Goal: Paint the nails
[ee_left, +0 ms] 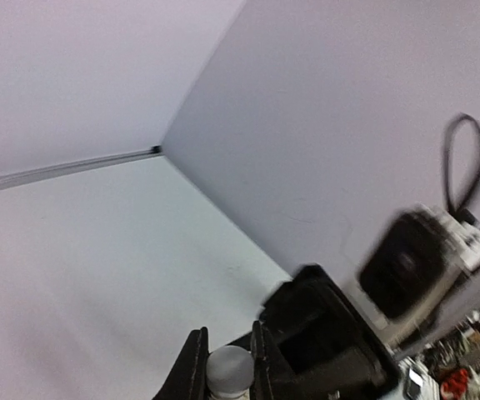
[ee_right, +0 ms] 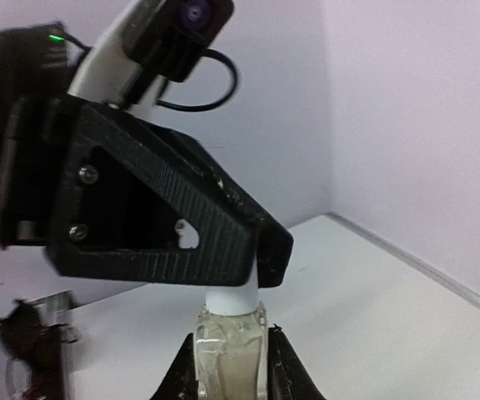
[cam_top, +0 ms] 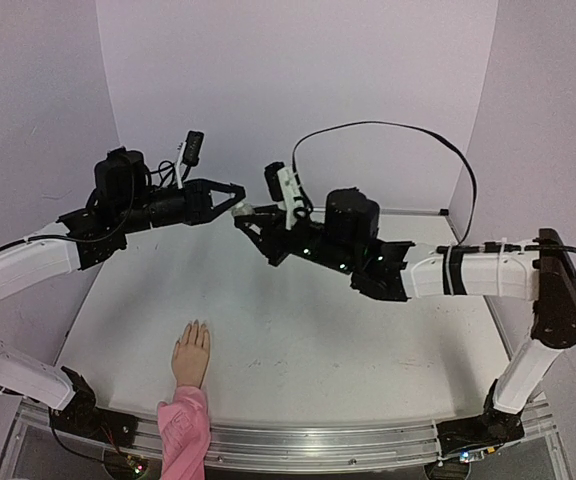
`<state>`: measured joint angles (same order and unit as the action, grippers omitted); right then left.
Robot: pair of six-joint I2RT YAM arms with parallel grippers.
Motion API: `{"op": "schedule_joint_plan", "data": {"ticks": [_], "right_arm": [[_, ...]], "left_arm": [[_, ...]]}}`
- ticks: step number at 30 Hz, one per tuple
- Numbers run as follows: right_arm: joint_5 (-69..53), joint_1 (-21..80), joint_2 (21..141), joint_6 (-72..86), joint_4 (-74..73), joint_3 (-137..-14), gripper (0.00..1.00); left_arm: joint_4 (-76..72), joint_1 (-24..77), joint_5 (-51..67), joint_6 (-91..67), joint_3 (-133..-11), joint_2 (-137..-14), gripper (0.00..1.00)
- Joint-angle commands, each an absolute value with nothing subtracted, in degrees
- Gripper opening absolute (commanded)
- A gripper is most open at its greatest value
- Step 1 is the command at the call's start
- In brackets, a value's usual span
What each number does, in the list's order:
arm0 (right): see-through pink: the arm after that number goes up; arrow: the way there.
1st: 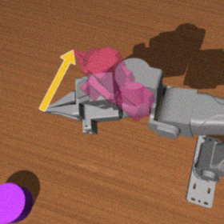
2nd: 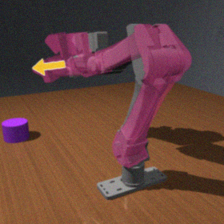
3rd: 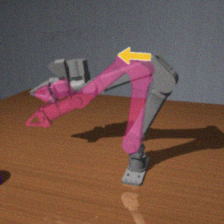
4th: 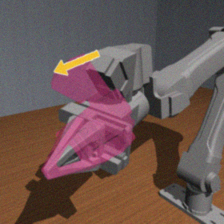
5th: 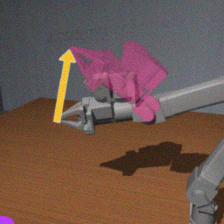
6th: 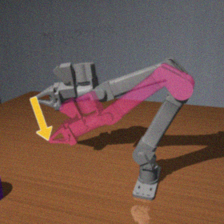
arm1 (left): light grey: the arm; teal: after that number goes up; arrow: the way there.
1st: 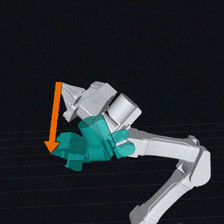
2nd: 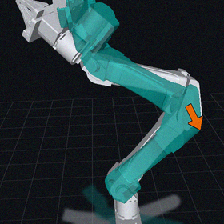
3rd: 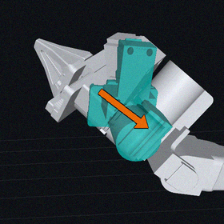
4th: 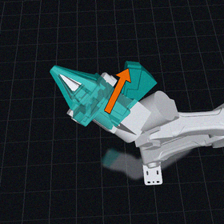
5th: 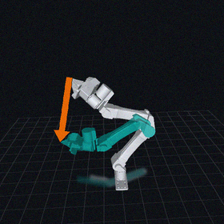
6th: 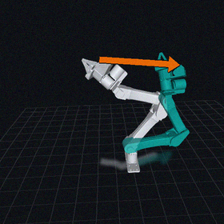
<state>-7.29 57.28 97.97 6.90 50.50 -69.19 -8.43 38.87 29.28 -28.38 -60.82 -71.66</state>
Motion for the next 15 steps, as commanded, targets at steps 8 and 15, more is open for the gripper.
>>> {"op": "schedule_joint_plan", "data": {"ticks": [8,15], "right_arm": [[41.8,63.3,109.6,-12.5,57.4,-78.5,0.0],[20.4,61.1,106.8,-5.6,55.4,-76.5,0.0]], "left_arm": [[12.9,44.5,7.3,-28.9,-69.6,-72.7,0.0],[12.8,44.5,11.7,-26.8,-70.1,-72.2,0.0]]}}
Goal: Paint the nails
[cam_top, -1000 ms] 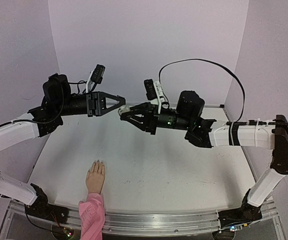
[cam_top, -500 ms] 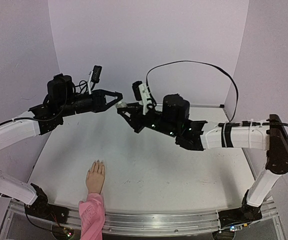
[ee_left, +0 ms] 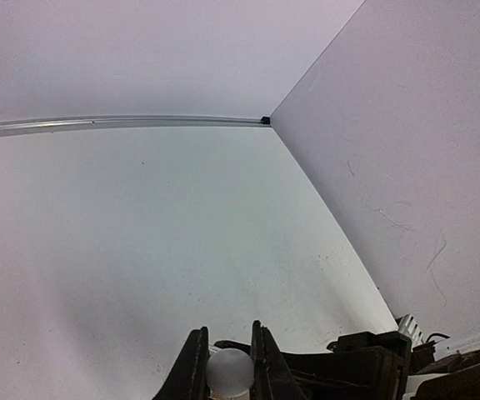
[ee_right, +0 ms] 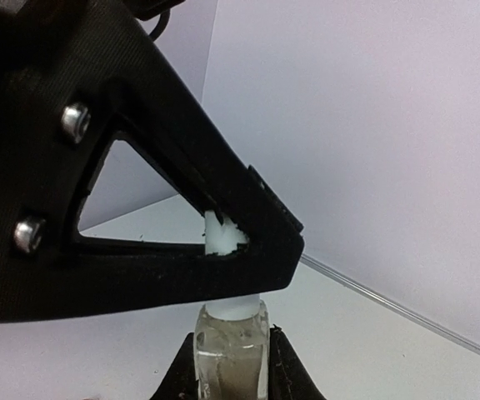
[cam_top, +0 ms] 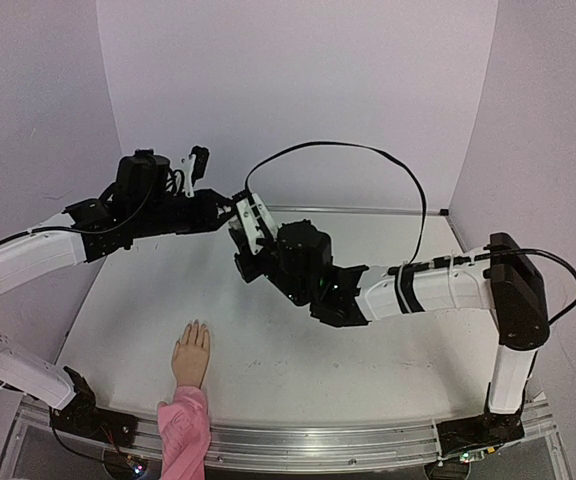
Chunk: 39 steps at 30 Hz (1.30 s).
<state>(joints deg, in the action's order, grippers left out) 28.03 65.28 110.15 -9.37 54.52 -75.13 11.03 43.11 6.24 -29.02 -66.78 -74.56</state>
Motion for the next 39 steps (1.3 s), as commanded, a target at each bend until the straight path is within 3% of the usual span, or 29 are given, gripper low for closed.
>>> {"op": "schedule_joint_plan", "data": {"ticks": [1,2,4,7,8,15,22,26,31,39], "right_arm": [[13.8,59.9,105.7,-4.3,55.0,-75.8,0.0],[7.9,58.6,104.5,-1.8,55.0,-74.5,0.0],[-8.9,55.3,102.1,3.0,56.4,-71.8,0.0],[-30.4,50.9,100.0,8.8,59.3,-69.5,0.0],[-36.6,50.0,99.6,10.3,60.4,-69.2,0.0],[-62.0,49.2,99.5,25.3,72.7,-69.5,0.0],[-64.5,49.2,101.6,41.1,91.8,-68.4,0.0],[-63.3,49.3,103.1,43.1,93.4,-68.9,0.0],[-62.1,49.4,103.7,43.1,93.5,-69.1,0.0],[-62.4,49.4,104.9,43.2,93.4,-70.1,0.0]], "left_arm": [[12.8,44.4,13.1,-25.3,-70.3,-71.7,0.07],[12.9,44.4,13.7,-24.2,-69.9,-70.9,0.22],[12.4,44.3,15.1,-22.2,-68.7,-68.3,0.63],[11.1,44.1,21.6,-18.8,-67.6,-64.8,0.97],[10.5,44.0,23.9,-18.0,-67.0,-63.7,0.99],[4.4,43.7,33.5,-18.4,-64.9,-61.9,0.99],[0.3,43.8,44.5,-19.9,-66.5,-65.2,0.79],[-2.2,44.0,47.3,-20.6,-66.8,-65.7,0.6],[-2.7,44.1,47.7,-21.2,-67.1,-67.0,0.46],[-3.4,44.3,47.9,-21.4,-68.0,-68.3,0.46]]}}
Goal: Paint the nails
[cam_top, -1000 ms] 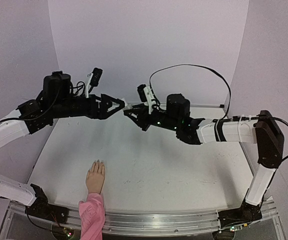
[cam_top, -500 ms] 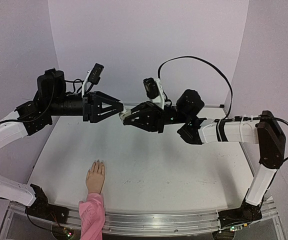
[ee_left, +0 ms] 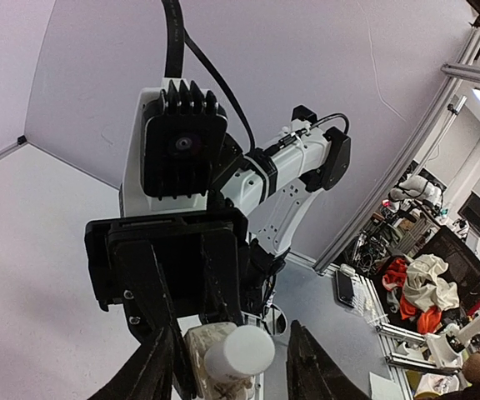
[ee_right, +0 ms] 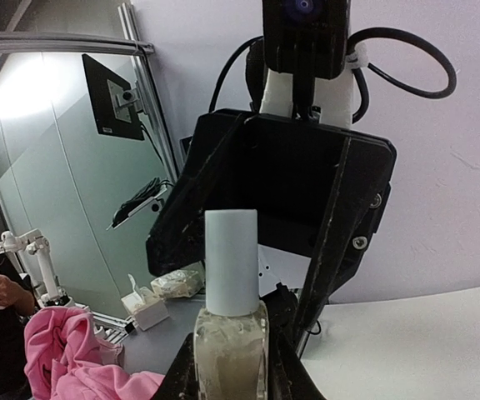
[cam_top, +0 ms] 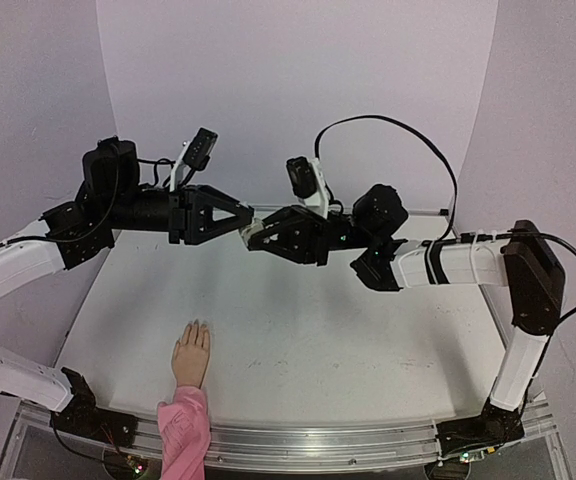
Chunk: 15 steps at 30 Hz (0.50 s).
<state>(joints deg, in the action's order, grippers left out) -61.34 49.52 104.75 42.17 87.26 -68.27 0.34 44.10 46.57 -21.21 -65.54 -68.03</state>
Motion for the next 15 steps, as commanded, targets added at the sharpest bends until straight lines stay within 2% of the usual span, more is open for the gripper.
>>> {"op": "schedule_joint_plan", "data": {"ticks": [1,3,6,9,10,13,14,15], "right_arm": [[-62.2,49.4,105.0,43.0,93.3,-70.2,0.0],[-61.5,49.3,105.2,42.4,92.7,-70.2,0.0],[-59.9,49.4,105.0,40.2,90.4,-70.1,0.0],[-56.6,49.4,103.6,35.2,84.5,-69.6,0.0],[-54.5,49.4,102.7,32.5,81.0,-69.6,0.0],[-37.2,49.4,99.2,21.5,65.4,-69.4,0.0],[-25.3,50.0,97.9,17.5,59.6,-69.5,0.0],[-7.2,52.3,97.1,13.1,52.8,-70.4,0.0]], "left_arm": [[-3.4,44.3,47.9,-21.4,-68.2,-68.5,0.44],[-3.5,44.3,48.0,-21.5,-68.6,-69.1,0.36],[-3.5,44.3,47.4,-21.7,-68.9,-69.8,0.15],[-3.5,44.3,45.7,-21.5,-68.5,-70.3,0.02],[-3.3,44.3,44.7,-21.5,-68.2,-70.4,0.0],[-0.8,44.3,38.9,-20.6,-68.3,-70.7,0.0],[2.6,44.4,34.7,-20.0,-69.0,-70.9,0.0],[6.8,44.8,29.2,-19.3,-70.4,-71.4,0.0]]}}
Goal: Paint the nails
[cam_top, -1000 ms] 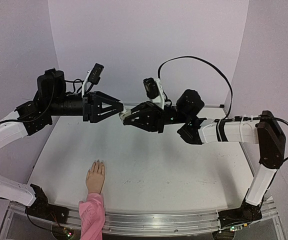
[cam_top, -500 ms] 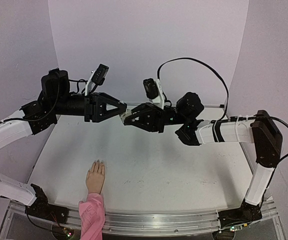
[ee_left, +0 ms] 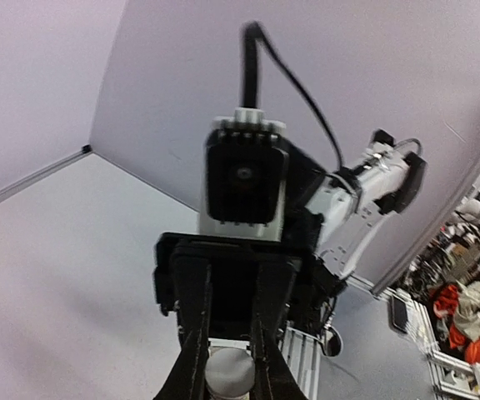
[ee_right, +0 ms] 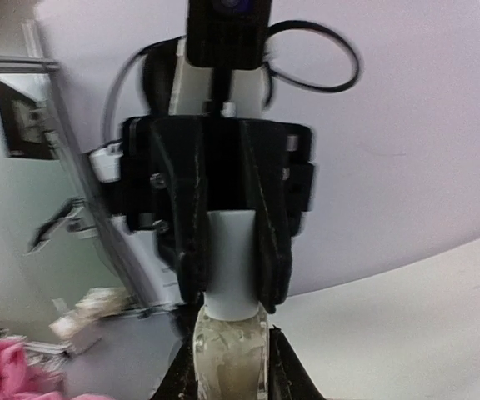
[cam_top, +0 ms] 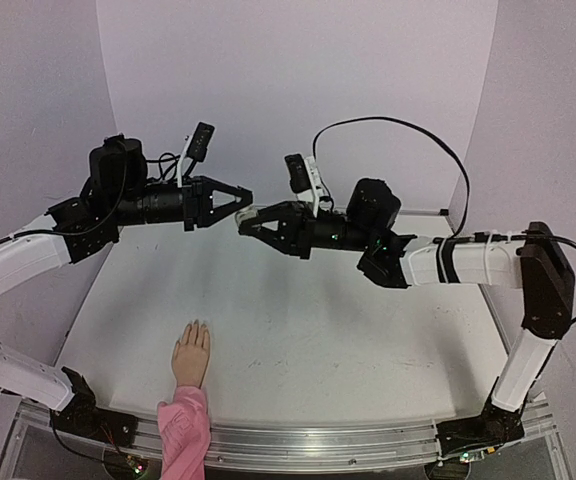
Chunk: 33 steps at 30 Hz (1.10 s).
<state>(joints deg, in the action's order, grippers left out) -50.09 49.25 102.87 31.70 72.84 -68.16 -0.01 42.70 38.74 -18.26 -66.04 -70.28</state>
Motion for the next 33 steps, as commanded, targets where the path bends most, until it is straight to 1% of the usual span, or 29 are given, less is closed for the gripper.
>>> {"op": "schedule_joint_plan", "data": {"ticks": [1,2,3,4,5,7,9,10,11,13,14,16,17,18,19,22,25,27,29,33], "right_arm": [[15.7,55.8,97.6,8.3,48.2,-72.0,0.0],[34.2,60.0,99.4,2.4,47.9,-73.0,0.0],[48.7,61.8,101.6,-3.4,52.5,-73.0,0.0],[55.0,62.4,103.6,-9.4,59.3,-72.2,0.0],[56.4,62.5,105.2,-12.2,64.0,-72.0,0.0],[54.4,62.6,107.1,-12.8,64.3,-74.4,0.0],[48.3,62.6,107.4,-11.6,62.7,-75.3,0.0],[45.0,62.6,106.7,-11.1,62.7,-74.9,0.0],[41.4,62.5,106.3,-10.9,62.7,-74.4,0.0],[32.0,61.6,104.8,-10.1,62.4,-72.9,0.0],[25.9,61.0,103.8,-9.3,62.3,-71.6,0.0],[15.1,59.0,100.7,-6.5,62.4,-68.5,0.0],[8.9,57.6,99.0,-4.6,62.6,-66.8,0.0],[1.7,55.0,97.2,-2.5,63.3,-65.0,0.0],[-6.5,52.7,95.6,0.2,64.3,-63.2,0.0],[-28.6,47.5,92.1,7.6,67.2,-60.5,0.0],[-46.0,46.0,90.8,11.8,68.5,-61.0,0.0],[-53.4,46.0,91.0,15.9,70.8,-61.8,0.0],[-58.0,46.0,91.9,21.5,75.1,-62.4,0.0],[-61.2,46.0,94.2,32.3,85.9,-62.5,0.0]], "left_arm": [[11.5,45.6,17.5,-19.4,-72.4,-72.3,0.0],[17.1,46.2,8.9,-20.5,-74.8,-74.4,0.0],[21.3,46.5,4.1,-22.0,-77.0,-76.3,0.0],[23.4,46.6,2.1,-23.1,-78.2,-77.6,0.0],[23.4,46.7,1.8,-24.1,-78.6,-78.5,0.0],[22.7,46.8,3.7,-25.2,-79.3,-79.6,0.0],[22.0,46.8,6.3,-24.4,-80.1,-80.1,0.0],[21.3,46.8,7.3,-23.8,-80.0,-79.7,0.03],[20.2,46.8,8.2,-23.3,-79.4,-78.9,0.11],[17.0,46.8,10.8,-22.1,-76.9,-76.7,0.43],[15.6,46.7,12.7,-21.5,-75.8,-75.7,0.62],[13.6,46.6,16.3,-19.9,-74.6,-73.6,0.84],[13.3,46.5,18.4,-19.1,-74.2,-72.7,0.91],[13.1,46.4,19.8,-18.5,-73.8,-71.5,0.96],[12.5,46.1,21.2,-17.9,-73.3,-70.4,0.99],[9.3,44.7,26.4,-17.8,-70.3,-67.4,1.0],[3.7,42.9,34.6,-20.3,-67.3,-66.2,0.99],[-1.2,42.5,40.1,-21.9,-66.3,-66.3,0.99],[-6.1,42.5,45.3,-23.8,-65.9,-66.9,0.99],[-11.5,43.3,51.7,-26.0,-66.4,-68.6,0.93]]}}
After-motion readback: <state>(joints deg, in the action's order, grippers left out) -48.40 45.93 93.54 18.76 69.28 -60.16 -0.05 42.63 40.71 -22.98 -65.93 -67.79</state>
